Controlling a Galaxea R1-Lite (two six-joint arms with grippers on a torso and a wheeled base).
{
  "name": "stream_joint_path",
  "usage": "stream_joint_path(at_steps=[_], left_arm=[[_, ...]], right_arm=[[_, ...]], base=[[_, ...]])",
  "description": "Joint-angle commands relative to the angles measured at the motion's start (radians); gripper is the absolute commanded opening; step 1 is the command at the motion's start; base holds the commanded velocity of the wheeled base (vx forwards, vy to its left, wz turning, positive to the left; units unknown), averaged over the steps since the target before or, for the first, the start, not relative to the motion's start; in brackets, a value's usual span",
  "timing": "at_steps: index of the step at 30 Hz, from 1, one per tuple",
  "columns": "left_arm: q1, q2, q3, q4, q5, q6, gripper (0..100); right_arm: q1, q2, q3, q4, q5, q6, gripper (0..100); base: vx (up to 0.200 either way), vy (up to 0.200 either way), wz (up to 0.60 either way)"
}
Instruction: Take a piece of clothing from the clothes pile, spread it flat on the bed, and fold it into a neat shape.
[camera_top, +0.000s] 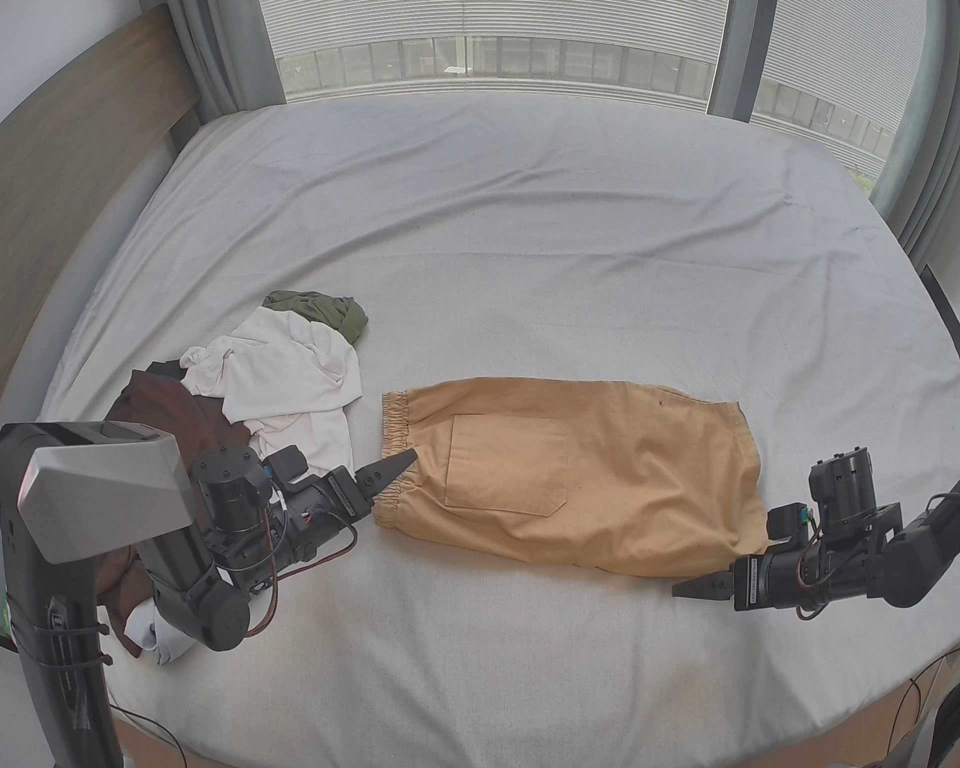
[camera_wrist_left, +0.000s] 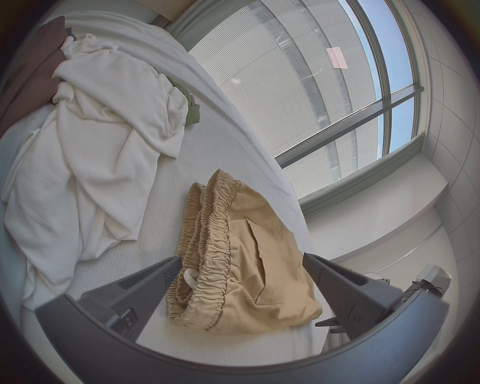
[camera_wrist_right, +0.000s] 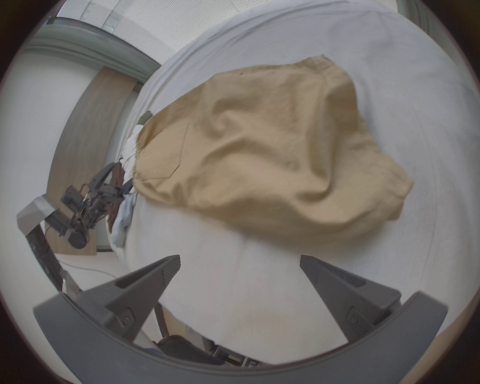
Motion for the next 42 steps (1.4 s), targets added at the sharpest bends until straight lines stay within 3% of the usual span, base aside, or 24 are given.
stream_joint_path(at_steps=[1, 9, 31, 42], left_arm=[[-0.002, 0.024, -0.006, -0.001, 0.002, 0.001, 100], [-0.011, 0.053, -0.020, -0.001, 0.007, 0.007, 100], [-0.034, 0.105, -0.035, 0.001, 0.028, 0.024, 100], [-0.048, 0.096, -0.081, -0.001, 0.030, -0.125, 100]], right_arm=[[0.042, -0.080, 0.006, 0.032, 0.037, 0.004, 100], [0.133, -0.207, 0.017, 0.088, 0.054, 0.005, 100], [0.140, -0.233, 0.002, 0.055, 0.056, 0.008, 100], [0.140, -0.232, -0.008, 0.049, 0.056, 0.008, 100]], base=[[0.000, 0.000, 0.00], [0.000, 0.000, 0.00], [0.000, 0.000, 0.00], [0.000, 0.000, 0.00]])
